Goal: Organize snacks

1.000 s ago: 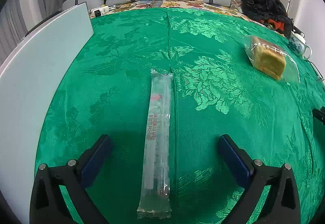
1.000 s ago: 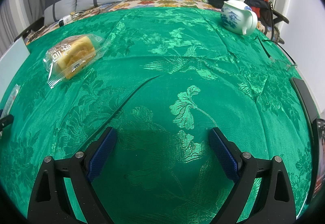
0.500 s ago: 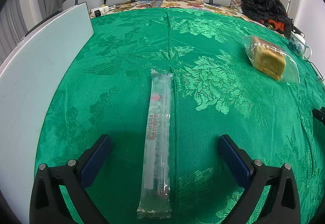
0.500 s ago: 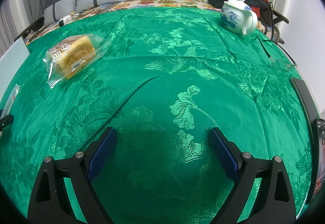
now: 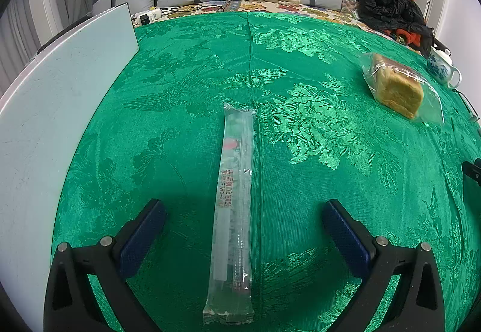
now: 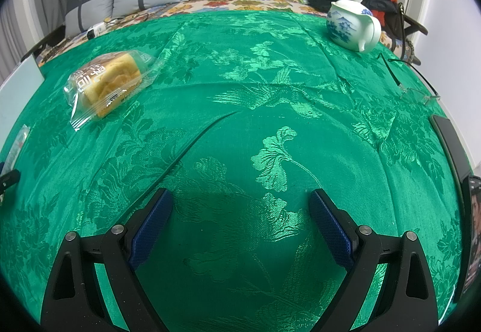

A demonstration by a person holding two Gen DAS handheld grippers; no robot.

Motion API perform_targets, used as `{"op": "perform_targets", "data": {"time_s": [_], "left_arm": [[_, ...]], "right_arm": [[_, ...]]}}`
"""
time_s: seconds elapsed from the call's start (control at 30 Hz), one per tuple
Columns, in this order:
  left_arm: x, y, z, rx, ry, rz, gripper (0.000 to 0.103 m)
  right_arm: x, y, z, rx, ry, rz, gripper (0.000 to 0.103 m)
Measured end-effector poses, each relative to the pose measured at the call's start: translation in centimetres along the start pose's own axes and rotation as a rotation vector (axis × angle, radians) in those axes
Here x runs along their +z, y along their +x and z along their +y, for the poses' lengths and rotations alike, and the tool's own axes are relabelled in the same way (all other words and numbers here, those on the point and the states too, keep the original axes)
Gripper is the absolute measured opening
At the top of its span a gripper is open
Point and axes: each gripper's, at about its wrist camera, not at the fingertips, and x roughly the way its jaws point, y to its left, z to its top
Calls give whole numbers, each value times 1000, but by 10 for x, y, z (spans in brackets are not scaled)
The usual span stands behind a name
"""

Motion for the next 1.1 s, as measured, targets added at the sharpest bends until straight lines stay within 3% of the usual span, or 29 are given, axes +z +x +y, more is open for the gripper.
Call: {"op": "perform_targets", "data": {"time_s": [0.33,0.43,0.53,0.63,0.8,0.97,1.1], "left_arm": [[0,0,0,0,0,0,103],[0,0,0,0,0,0,103],[0,0,0,-1,0,0,103],[0,0,0,-1,0,0,103],[0,0,0,-1,0,0,103],[0,1,1,-1,0,-1,103],[-1,1,1,-2,0,-1,103]], "right_arm": [[1,-1,1,12,-24,10,94],[9,-9,3,55,-74,-6,93],[40,-29,13,161,-108,-89,93],[78,-34,33,266,-164,-96,93],[138,-5,92,372,-337,12,93],[152,43,136,357,-463,133,93],[140,88,158,272,-569,248,93]]}}
